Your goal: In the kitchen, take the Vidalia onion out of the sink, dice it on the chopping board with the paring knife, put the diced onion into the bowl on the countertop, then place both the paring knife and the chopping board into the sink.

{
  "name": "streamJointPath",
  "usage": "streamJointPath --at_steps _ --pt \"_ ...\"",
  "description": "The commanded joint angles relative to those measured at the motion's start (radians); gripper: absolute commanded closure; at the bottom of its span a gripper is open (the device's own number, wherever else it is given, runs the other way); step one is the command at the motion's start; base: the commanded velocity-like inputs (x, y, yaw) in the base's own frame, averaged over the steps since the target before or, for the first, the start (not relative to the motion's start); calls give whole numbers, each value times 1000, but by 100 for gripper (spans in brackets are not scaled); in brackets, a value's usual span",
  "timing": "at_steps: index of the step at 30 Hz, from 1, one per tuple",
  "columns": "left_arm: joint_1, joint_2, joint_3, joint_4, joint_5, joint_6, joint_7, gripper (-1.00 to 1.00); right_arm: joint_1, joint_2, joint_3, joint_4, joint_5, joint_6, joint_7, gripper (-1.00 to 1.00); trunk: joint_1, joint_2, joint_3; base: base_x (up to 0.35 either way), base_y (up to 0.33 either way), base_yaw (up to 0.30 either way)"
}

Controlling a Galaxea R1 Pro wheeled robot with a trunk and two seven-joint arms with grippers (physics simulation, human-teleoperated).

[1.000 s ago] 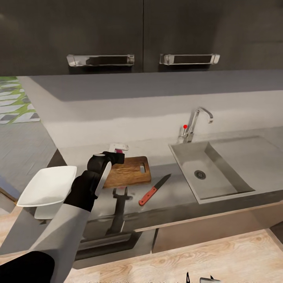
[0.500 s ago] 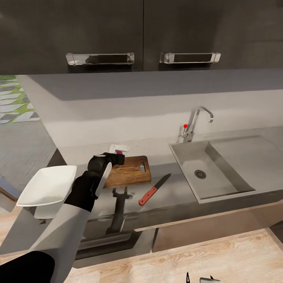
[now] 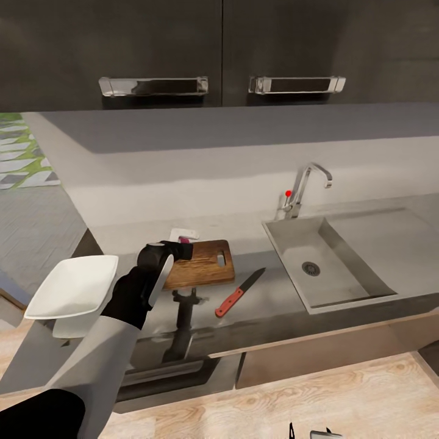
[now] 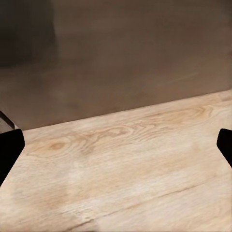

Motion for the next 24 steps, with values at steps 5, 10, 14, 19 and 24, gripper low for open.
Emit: streamJointPath --at_steps 5,10,14,19,24 --pt "1 3 1 -24 3 5 8 100 -1 10 -5 4 14 1 -6 -100 0 -1 -2 0 0 0" --pt "1 6 0 -41 3 6 9 100 -1 7 -3 4 13 2 -6 -100 0 -1 -2 0 0 0" --pt "1 6 -1 -56 4 7 10 100 -1 5 -3 4 13 1 -6 -100 0 -1 -2 0 0 0" --pt "1 6 -2 -64 4 7 10 100 -1 4 -3 4 13 1 -5 -100 0 -1 -2 -1 0 0" --pt "1 7 -3 -61 4 7 10 100 -1 4 -3 4 13 1 -5 -100 0 -1 -2 -152 0 0"
